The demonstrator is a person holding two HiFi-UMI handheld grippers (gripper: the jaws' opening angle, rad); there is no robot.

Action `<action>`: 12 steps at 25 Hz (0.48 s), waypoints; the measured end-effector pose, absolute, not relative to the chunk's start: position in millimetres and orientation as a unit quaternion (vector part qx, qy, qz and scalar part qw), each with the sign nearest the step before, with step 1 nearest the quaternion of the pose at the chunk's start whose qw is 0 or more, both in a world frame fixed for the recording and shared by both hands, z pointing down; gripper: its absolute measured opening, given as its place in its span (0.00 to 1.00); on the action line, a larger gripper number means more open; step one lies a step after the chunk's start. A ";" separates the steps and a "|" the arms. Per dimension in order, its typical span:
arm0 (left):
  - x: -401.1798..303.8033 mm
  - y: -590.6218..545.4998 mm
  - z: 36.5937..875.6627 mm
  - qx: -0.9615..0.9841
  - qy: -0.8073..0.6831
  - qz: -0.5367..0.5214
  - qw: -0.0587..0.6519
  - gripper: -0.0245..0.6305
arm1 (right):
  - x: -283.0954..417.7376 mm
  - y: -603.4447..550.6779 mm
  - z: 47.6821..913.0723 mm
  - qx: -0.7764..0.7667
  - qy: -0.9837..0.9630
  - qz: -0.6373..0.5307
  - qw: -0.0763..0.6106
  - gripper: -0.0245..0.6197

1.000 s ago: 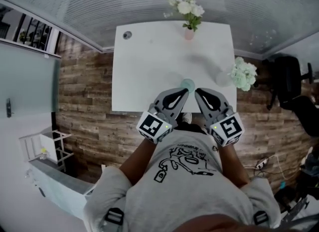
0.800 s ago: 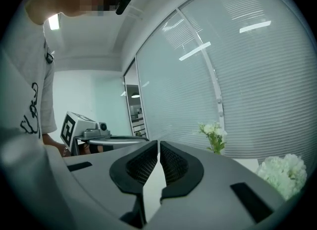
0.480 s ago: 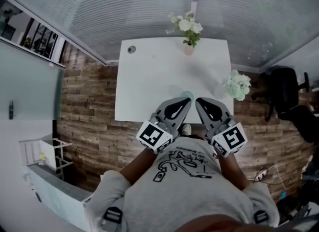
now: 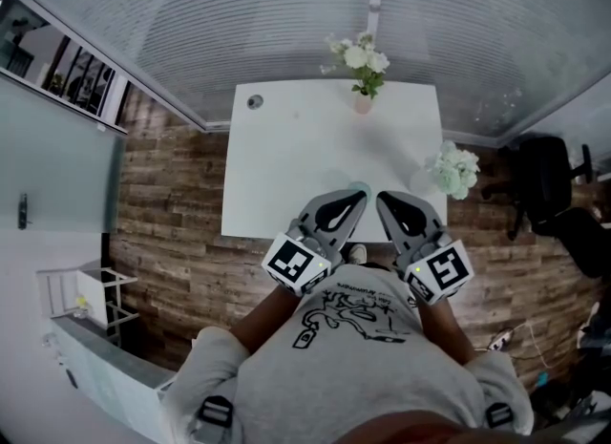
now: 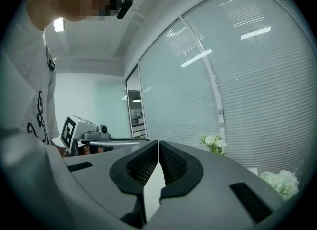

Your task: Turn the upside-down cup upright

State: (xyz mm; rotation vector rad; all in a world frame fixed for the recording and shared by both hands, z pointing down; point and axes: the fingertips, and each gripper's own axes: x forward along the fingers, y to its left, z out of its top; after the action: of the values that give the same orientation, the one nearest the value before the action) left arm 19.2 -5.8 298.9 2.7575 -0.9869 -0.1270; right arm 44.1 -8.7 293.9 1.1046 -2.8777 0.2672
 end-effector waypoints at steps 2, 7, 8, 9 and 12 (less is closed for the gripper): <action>20.4 -6.2 295.5 0.937 -0.332 -0.042 0.104 0.04 | 42.7 -8.1 295.4 0.352 -0.931 0.087 0.029 0.10; 21.2 -6.8 294.9 0.938 -0.329 -0.047 0.100 0.04 | 42.2 -9.2 295.4 0.350 -0.932 0.087 0.029 0.10; 21.1 -6.8 294.1 0.938 -0.328 -0.047 0.101 0.04 | 42.1 -9.0 295.5 0.350 -0.932 0.087 0.030 0.10; 21.0 -6.8 293.6 0.938 -0.328 -0.048 0.103 0.04 | 41.9 -8.8 295.7 0.350 -0.932 0.087 0.031 0.10; 21.7 -6.4 293.6 0.937 -0.326 -0.052 0.115 0.04 | 41.5 -9.5 295.4 0.351 -0.931 0.089 0.030 0.10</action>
State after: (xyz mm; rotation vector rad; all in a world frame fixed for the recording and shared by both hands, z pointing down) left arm 21.7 -6.4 293.6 2.7466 -0.9544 -0.1531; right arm 41.5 -9.5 295.4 1.0832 -2.8710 0.2746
